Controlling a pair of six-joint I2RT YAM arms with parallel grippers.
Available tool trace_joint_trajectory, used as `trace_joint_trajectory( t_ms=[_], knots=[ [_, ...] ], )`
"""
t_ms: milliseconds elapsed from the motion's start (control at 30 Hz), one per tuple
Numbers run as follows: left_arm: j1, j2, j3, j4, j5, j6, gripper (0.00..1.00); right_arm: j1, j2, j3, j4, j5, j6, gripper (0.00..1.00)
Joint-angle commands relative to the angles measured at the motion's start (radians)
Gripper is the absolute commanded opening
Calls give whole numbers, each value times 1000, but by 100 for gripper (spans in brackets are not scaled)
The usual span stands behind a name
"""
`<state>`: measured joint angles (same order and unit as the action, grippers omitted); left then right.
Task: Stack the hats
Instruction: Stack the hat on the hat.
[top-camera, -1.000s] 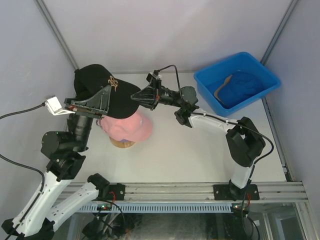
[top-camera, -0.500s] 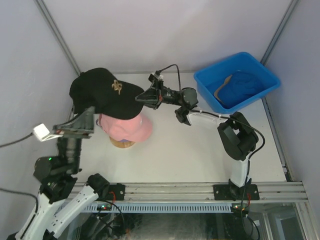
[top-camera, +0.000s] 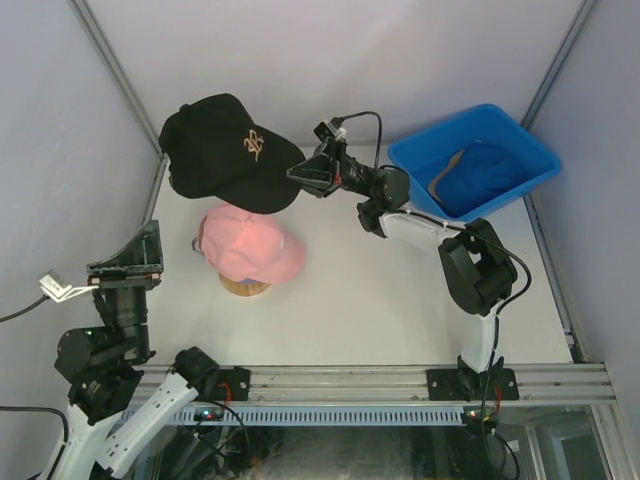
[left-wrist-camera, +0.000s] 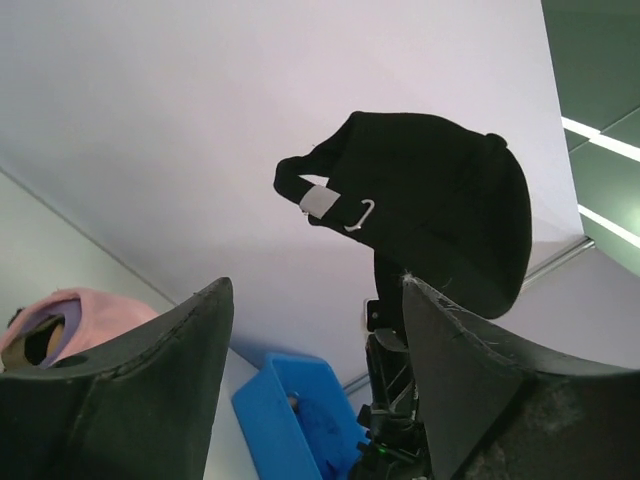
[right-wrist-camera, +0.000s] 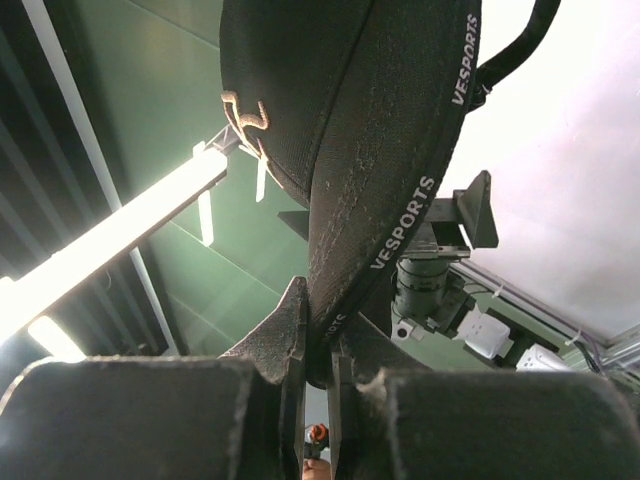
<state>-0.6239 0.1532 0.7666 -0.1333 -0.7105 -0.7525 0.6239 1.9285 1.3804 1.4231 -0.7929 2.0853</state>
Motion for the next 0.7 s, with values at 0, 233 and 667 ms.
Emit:
trace_joint_trajectory(
  t_ms=[0,233,667],
  knots=[
    [5,31,33,-25,-27,-125,75,17,-37,32,88,-17,197,0],
    [4,48,32,24,20,-229,84,48,-134,-20,89,-40,200,0],
    [4,79,45,152,65,-382,100,167,-267,-115,88,-26,185,0]
  ],
)
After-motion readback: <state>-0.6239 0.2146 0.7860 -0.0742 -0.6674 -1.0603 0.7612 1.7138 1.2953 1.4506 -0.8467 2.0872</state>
